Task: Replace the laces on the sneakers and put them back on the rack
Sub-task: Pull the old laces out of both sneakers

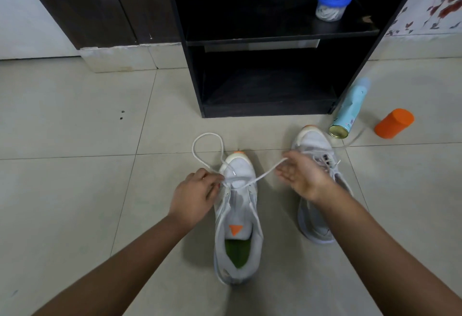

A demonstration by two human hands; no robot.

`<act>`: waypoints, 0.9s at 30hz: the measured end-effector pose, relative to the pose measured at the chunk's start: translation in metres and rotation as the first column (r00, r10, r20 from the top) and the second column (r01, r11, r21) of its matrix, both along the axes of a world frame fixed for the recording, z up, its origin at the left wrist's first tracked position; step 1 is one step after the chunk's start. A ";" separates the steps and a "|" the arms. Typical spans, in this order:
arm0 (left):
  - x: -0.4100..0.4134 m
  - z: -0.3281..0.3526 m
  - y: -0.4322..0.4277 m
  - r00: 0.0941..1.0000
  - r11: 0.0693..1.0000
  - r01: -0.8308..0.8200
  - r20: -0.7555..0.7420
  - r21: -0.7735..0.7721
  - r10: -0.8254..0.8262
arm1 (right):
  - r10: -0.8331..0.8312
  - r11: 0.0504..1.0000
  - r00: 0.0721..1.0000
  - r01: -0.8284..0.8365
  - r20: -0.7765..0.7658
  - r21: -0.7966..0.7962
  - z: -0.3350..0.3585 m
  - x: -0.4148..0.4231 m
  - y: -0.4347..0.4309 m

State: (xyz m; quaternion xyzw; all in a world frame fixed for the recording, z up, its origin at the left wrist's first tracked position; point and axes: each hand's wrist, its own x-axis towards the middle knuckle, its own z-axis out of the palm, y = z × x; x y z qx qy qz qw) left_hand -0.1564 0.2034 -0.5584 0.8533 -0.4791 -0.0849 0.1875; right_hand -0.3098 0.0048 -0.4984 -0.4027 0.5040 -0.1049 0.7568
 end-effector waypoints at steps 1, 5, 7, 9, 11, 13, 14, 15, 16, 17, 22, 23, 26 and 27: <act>0.001 0.001 0.001 0.997 0.998 -0.055 0.048 0.028 0.053 | 0.124 0.991 0.986 -0.128 -0.107 -0.035 -0.004 -0.004 0.007; -0.001 0.016 -0.003 0.970 0.974 -0.224 -0.083 0.040 0.226 | 0.419 0.610 0.768 -0.634 -0.485 -0.476 -0.010 -0.015 0.031; -0.007 0.029 -0.014 0.931 0.970 -0.237 -0.269 0.061 0.245 | 0.339 0.306 0.737 -0.674 -0.585 -0.672 -0.010 -0.007 0.040; -0.012 0.036 -0.025 0.892 0.967 -0.201 -0.378 0.154 0.246 | 0.312 0.107 0.701 -0.697 -0.642 -0.709 -0.012 0.009 0.047; -0.013 0.038 -0.032 0.899 0.956 -0.167 -0.361 0.242 0.248 | 0.259 -0.068 0.577 -0.789 -0.774 -0.611 -0.018 0.020 0.051; -0.012 0.038 -0.033 0.903 0.956 -0.172 -0.349 0.237 0.249 | 0.220 -0.125 0.510 -0.831 -0.832 -0.542 -0.023 0.025 0.054; -0.011 0.037 -0.033 0.901 0.961 -0.169 -0.359 0.221 0.242 | 0.207 -0.144 0.513 -0.826 -0.833 -0.544 -0.023 0.026 0.054; -0.011 0.036 -0.032 0.896 0.964 -0.168 -0.375 0.206 0.236 | 0.199 -0.161 0.523 -0.817 -0.829 -0.554 -0.023 0.025 0.053; -0.012 0.036 -0.031 0.890 0.967 -0.170 -0.392 0.192 0.234 | 0.193 -0.142 0.569 -0.790 -0.799 -0.596 -0.020 0.023 0.050; -0.012 0.035 -0.030 0.879 0.969 -0.177 -0.414 0.175 0.235 | 0.168 -0.086 0.646 -0.742 -0.744 -0.664 -0.018 0.020 0.043; -0.014 0.033 -0.021 0.811 0.967 -0.249 -0.532 0.062 0.243 | -0.218 0.086 0.643 -0.736 -0.734 -0.671 -0.010 -0.008 -0.009; -0.016 0.033 -0.020 0.807 0.966 -0.254 -0.541 0.044 0.237 | -0.231 0.062 0.577 -0.795 -0.783 -0.604 -0.011 -0.010 -0.009; -0.019 0.031 -0.019 0.804 0.968 -0.252 -0.554 0.012 0.216 | -0.047 -0.134 0.670 -0.739 -0.741 -0.660 -0.015 0.003 0.019; -0.019 0.032 -0.020 0.805 0.968 -0.252 -0.553 0.007 0.213 | 0.041 -0.200 0.703 -0.691 -0.710 -0.695 -0.017 0.011 0.033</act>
